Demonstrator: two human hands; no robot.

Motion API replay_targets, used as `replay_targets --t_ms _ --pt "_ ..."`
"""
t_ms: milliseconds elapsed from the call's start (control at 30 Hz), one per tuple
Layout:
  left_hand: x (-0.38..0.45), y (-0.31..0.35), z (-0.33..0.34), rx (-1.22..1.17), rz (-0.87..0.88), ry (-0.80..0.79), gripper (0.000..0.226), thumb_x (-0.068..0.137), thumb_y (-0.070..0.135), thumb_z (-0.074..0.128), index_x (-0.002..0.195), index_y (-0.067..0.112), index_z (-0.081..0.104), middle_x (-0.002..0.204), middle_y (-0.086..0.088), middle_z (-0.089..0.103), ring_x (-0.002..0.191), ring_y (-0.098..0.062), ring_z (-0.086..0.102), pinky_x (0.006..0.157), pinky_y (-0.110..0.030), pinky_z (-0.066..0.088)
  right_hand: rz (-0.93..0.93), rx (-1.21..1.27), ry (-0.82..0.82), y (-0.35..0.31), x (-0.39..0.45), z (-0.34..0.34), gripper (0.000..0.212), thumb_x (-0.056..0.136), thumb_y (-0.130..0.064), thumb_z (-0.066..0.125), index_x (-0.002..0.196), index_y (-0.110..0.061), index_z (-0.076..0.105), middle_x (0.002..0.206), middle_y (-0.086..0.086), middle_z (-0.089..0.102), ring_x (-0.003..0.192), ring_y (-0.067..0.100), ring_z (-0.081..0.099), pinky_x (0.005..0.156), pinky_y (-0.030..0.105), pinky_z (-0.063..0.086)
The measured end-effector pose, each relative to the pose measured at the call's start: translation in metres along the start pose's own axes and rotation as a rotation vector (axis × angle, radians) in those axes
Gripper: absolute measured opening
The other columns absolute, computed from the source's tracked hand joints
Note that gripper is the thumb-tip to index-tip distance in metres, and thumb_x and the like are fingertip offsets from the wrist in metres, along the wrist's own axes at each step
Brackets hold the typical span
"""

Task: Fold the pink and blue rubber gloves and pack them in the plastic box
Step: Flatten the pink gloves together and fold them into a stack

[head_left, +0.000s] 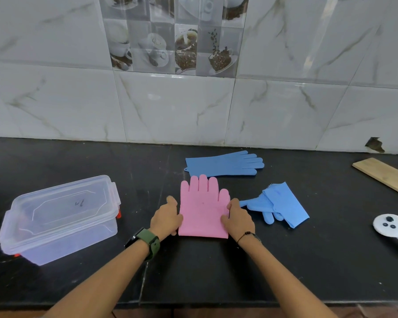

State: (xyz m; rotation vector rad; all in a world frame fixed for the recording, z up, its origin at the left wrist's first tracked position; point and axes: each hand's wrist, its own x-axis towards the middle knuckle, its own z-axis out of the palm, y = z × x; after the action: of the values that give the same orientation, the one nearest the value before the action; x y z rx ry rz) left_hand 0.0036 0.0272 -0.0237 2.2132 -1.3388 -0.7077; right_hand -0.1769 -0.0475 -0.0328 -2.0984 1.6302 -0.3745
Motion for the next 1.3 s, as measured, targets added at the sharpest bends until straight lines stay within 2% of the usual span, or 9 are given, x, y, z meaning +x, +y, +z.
replay_targets --t_ms 200,333,433,600,733,867,967,1133,1300 --pt "0.005 -0.017 0.003 0.542 0.662 0.248 0.022 0.083 0.006 0.059 0.105 0.010 0.059 0.098 -0.005 0.061 0.076 -0.017 0.053 0.066 -0.029 0.049 -0.376 -0.300 0.143 0.010 0.002 0.004 0.030 0.088 -0.009 0.049 0.118 -0.011 0.049 0.124 0.007 0.048 0.102 0.020 0.049 0.088 0.029 0.046" --pt "0.011 -0.027 -0.003 0.683 0.921 0.312 0.034 0.053 0.007 0.085 0.082 0.018 0.071 0.087 0.003 0.071 0.074 -0.015 0.067 0.069 -0.025 0.055 -0.695 -0.437 0.283 0.021 0.002 -0.002 0.034 0.062 -0.011 0.081 0.092 -0.011 0.066 0.109 0.014 0.066 0.088 0.028 0.066 0.069 0.033 0.055" --pt "0.015 -0.033 -0.005 0.779 1.035 0.220 0.045 0.042 0.011 0.090 0.084 0.021 0.077 0.091 0.005 0.076 0.087 -0.014 0.073 0.083 -0.026 0.058 -0.896 -0.582 0.258 0.028 0.009 -0.006 0.027 0.062 -0.018 0.084 0.084 -0.015 0.069 0.103 0.006 0.071 0.093 0.023 0.068 0.078 0.033 0.057" --pt "0.020 -0.041 -0.014 0.860 1.013 0.026 0.065 0.035 0.017 0.090 0.099 0.019 0.076 0.105 0.005 0.075 0.103 -0.010 0.069 0.092 -0.022 0.051 -0.947 -0.617 0.123 0.037 0.012 -0.003 0.051 0.053 -0.018 0.088 0.102 -0.016 0.073 0.109 0.004 0.073 0.106 0.020 0.068 0.095 0.038 0.050" --pt "0.032 -0.047 -0.017 0.800 0.941 -0.055 0.060 0.086 0.009 0.057 0.143 0.015 0.039 0.151 -0.006 0.039 0.141 -0.015 0.034 0.116 -0.025 0.009 -0.859 -0.527 -0.089 0.049 0.018 -0.006 0.058 0.086 -0.005 0.054 0.142 -0.012 0.038 0.151 0.008 0.037 0.142 0.021 0.029 0.114 0.034 -0.004" --pt "0.036 -0.042 -0.020 0.723 1.053 0.009 0.059 0.064 0.015 0.083 0.121 0.015 0.065 0.125 -0.003 0.067 0.115 -0.013 0.063 0.100 -0.023 0.045 -0.847 -0.447 -0.144 0.049 0.025 -0.007 0.054 0.094 -0.014 0.039 0.147 -0.017 0.028 0.156 0.001 0.026 0.146 0.013 0.017 0.112 0.019 -0.009" --pt "0.035 -0.041 -0.014 0.666 1.089 0.054 0.059 0.043 0.016 0.093 0.100 0.016 0.076 0.103 0.002 0.076 0.094 -0.010 0.072 0.081 -0.020 0.056 -0.825 -0.390 -0.153 0.048 0.027 -0.007 0.054 0.092 -0.016 0.038 0.146 -0.018 0.031 0.155 -0.001 0.028 0.145 0.011 0.019 0.113 0.017 -0.007" --pt "0.035 -0.040 -0.007 0.405 1.006 0.141 0.044 0.054 -0.010 0.082 0.094 0.008 0.075 0.100 -0.006 0.077 0.089 -0.020 0.074 0.073 -0.033 0.059 -0.773 -0.284 -0.145 0.052 0.024 -0.005 0.060 0.085 -0.015 0.042 0.145 -0.018 0.034 0.154 -0.002 0.031 0.145 0.008 0.020 0.113 0.014 -0.007" --pt "0.034 -0.040 0.000 0.257 0.888 0.150 0.030 0.077 -0.008 0.061 0.101 0.007 0.072 0.108 -0.007 0.074 0.096 -0.021 0.072 0.084 -0.029 0.056 -0.777 -0.266 -0.137 0.054 0.019 -0.006 0.061 0.085 -0.017 0.044 0.145 -0.018 0.034 0.154 -0.002 0.030 0.145 0.008 0.018 0.115 0.012 -0.004"
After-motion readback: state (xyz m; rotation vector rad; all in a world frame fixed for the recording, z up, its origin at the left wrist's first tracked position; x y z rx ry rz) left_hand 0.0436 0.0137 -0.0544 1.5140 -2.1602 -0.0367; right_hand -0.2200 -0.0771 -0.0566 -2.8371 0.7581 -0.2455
